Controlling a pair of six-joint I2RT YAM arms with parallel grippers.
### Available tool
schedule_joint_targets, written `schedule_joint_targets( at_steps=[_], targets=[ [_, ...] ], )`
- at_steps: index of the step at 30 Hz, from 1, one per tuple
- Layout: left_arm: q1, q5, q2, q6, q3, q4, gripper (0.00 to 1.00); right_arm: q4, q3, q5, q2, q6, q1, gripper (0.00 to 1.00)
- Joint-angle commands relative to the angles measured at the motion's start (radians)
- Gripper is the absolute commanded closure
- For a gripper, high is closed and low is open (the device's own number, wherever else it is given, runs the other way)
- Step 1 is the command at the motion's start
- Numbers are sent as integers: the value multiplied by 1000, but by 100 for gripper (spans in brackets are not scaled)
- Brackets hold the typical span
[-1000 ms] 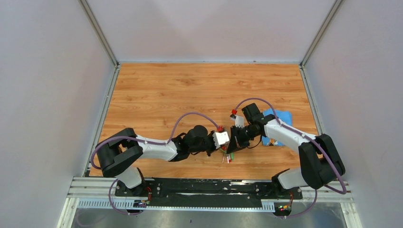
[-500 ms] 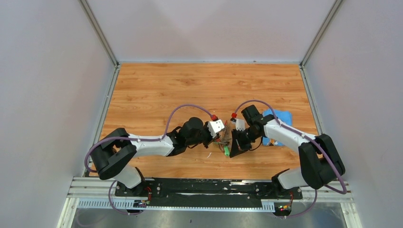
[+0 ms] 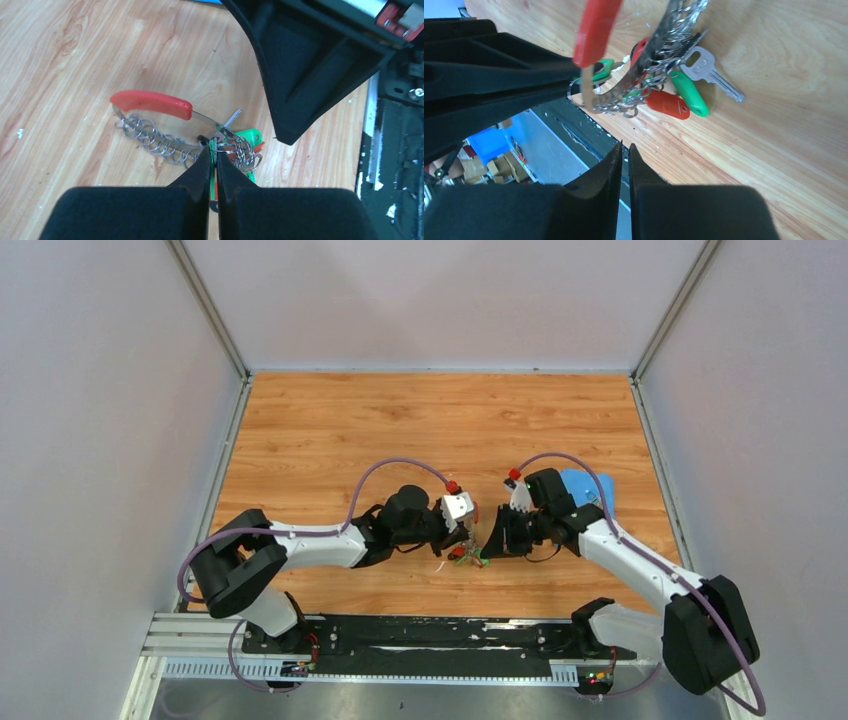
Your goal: Remove the keys from the keyring
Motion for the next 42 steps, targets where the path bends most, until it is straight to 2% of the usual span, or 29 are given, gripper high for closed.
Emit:
schedule_joint_targets(
  at_steps=[1,9,21,25,32,36,42],
  targets=[
    [-1,67,19,-62,39,12,100,146,-101,60,-77,208,4,85],
    [-1,88,64,-169,59,12,100,157,-201,138,-271,323,-32,77],
    [-1,132,112,-401,80,12,100,116,-251,188,-374,374,-40,75],
    [-1,133,117,-464,78,12,100,76,-227,223,-399,354,-40,74],
    [-1,178,171,-606,126,-7,100,-7,-135,256,-401,252,-39,66],
    [-1,197,215,-623,189,-114,100,-34,-111,261,-391,214,-30,64],
    [-1,189,245,-660,238,-197,100,-82,-99,306,-398,178,-17,66]
  ],
)
